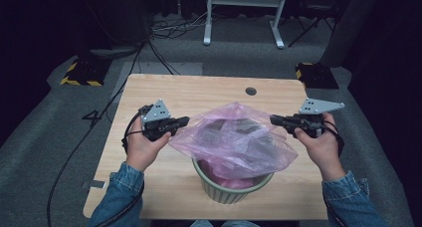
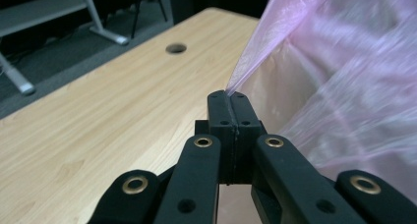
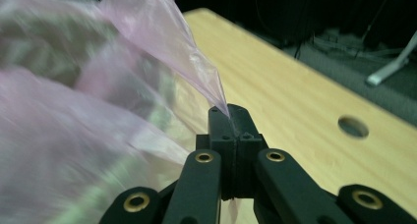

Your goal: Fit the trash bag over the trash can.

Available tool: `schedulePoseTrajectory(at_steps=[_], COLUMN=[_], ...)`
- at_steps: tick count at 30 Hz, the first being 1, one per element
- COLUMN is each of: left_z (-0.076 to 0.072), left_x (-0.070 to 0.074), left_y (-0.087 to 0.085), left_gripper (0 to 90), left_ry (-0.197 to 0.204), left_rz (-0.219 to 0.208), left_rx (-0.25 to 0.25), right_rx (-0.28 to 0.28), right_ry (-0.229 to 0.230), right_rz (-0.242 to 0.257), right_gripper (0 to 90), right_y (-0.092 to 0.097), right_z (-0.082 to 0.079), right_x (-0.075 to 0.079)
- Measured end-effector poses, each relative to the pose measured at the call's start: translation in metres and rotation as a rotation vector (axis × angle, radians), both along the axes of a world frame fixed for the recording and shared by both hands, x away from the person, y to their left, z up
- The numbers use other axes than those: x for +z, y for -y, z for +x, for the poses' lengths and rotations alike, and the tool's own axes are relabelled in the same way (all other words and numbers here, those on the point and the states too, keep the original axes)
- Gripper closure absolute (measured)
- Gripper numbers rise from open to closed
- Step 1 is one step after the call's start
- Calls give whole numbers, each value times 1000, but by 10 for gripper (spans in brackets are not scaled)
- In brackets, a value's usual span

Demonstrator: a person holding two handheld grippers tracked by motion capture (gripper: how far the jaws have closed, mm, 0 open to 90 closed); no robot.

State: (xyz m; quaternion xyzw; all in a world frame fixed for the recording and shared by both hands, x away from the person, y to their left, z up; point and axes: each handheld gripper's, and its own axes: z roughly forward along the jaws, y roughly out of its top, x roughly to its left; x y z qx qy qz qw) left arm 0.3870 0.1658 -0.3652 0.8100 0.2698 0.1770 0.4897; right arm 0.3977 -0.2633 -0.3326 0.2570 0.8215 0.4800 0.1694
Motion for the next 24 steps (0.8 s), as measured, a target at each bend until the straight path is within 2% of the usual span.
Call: schedulePoseTrajectory(at_steps=[3,9,10,11,12,14,16,19,20,22,24], left_z=[3,4,4,4,5,5,3,-4,-6,-11,-17], left_x=[-7,-22,-24,-27,-30,-38,-40,-42,-41,-37,-30], left_y=[5,9,10,11,10,8,7,5,3,-3,-10], left_gripper=[900,900,900,900,900,900,900,900,868,674,611], left_ry=[-19,-76,-85,-86,-89,-120,-121,-112,-99,-64,-41], left_rz=[42,55,69,112,134,100,87,51,40,17,-9], left_rx=[8,-20,-19,0,8,-11,-26,-45,-36,-2,11], right_rx=[-6,6,8,0,-18,-20,-13,1,2,-7,-14], right_ry=[-36,-108,-116,-123,-124,-154,-174,-172,-165,-141,-135], right_rz=[-35,-62,-63,-76,-108,-105,-101,-84,-78,-87,-76], right_gripper=[900,900,900,900,900,900,900,900,900,900,896], right_y=[-2,-5,-5,-5,-5,-2,1,3,4,6,10], right_z=[3,6,6,6,7,9,9,2,-2,-7,-10], right_x=[-11,-30,-32,-35,-37,-44,-50,-55,-55,-53,-51])
